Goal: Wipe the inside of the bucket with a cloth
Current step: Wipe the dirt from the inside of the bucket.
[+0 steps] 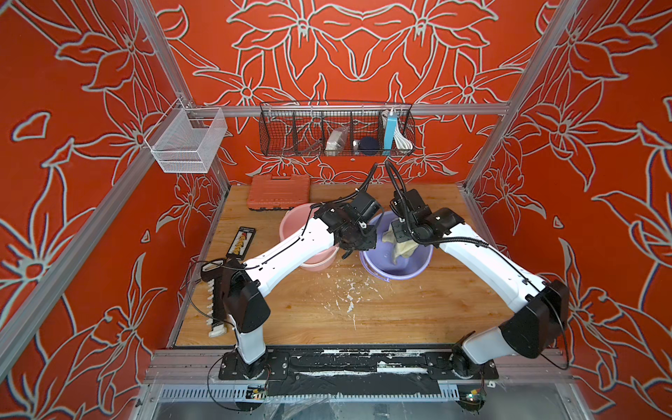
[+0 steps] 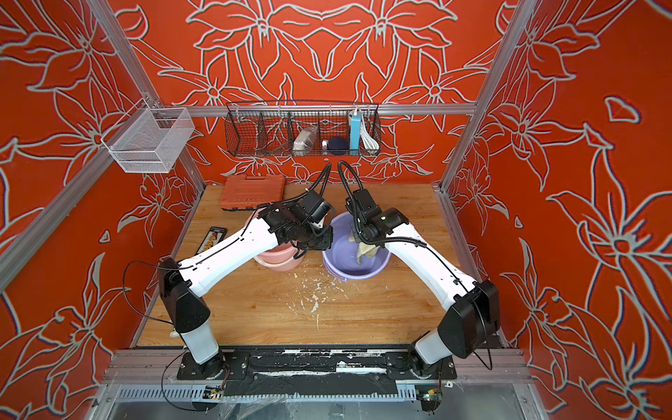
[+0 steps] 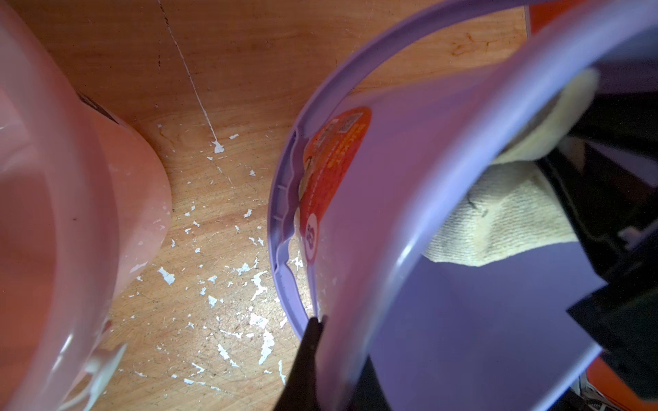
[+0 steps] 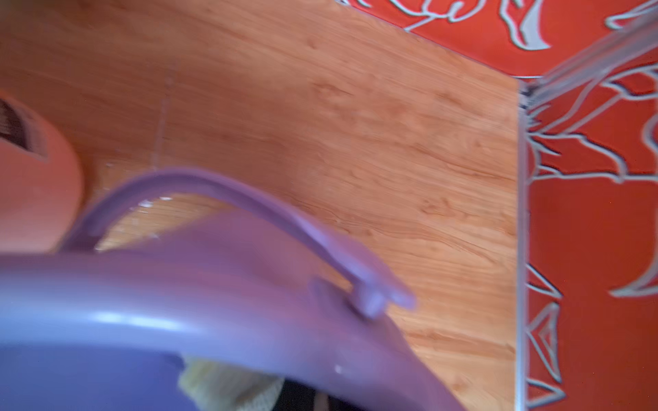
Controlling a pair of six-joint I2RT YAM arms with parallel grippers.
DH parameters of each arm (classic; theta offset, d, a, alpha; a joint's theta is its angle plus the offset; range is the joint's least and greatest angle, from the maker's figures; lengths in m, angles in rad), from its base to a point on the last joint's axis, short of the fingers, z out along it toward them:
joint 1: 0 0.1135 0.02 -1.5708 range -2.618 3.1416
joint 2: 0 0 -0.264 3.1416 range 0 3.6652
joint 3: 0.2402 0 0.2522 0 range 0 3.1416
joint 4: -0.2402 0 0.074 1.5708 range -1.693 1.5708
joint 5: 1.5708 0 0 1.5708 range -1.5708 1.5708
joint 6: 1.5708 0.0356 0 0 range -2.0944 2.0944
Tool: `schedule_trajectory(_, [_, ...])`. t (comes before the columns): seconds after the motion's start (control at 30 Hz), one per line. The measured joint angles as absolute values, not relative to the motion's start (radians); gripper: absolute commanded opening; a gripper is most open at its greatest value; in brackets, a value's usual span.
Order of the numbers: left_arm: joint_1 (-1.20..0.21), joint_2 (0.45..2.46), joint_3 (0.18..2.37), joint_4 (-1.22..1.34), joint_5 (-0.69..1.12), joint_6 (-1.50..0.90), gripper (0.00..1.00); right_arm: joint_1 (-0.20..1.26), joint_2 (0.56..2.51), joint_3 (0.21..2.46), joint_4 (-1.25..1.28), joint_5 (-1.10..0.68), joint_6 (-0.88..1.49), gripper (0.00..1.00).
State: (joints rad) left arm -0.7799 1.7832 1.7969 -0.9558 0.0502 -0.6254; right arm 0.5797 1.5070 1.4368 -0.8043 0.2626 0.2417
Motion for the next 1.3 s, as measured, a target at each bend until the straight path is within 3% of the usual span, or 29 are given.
schedule_trajectory(0.17, [-0.772, 1.783, 1.781, -0.955, 0.061, -0.625, 0.00, 0.578, 1.576, 1.516, -0.778, 0.030, 0.223, 0.00])
schedule_trajectory(0.27, [-0.763, 1.783, 1.769, -0.958, 0.041, -0.624, 0.00, 0.578, 1.611, 1.557, -0.794, -0.007, 0.213, 0.00])
schedule_trajectory(0.67, [-0.785, 1.783, 1.797, -1.000, -0.219, -0.594, 0.00, 0.583, 1.596, 1.583, -0.926, 0.294, 0.193, 0.00])
schedule_trajectory(0.83, [-0.788, 1.763, 1.750, -0.954, -0.264, -0.578, 0.00, 0.583, 1.531, 1.490, -0.963, 0.305, 0.218, 0.00])
schedule_trajectory(1.03, [-0.790, 1.755, 1.699, -0.936, -0.268, -0.568, 0.00, 0.583, 1.446, 1.349, -0.954, 0.090, 0.305, 0.00])
schedule_trajectory(1.3, [-0.791, 1.742, 1.668, -0.884, -0.234, -0.569, 0.00, 0.622, 1.421, 1.246, -0.727, -0.306, 0.482, 0.00])
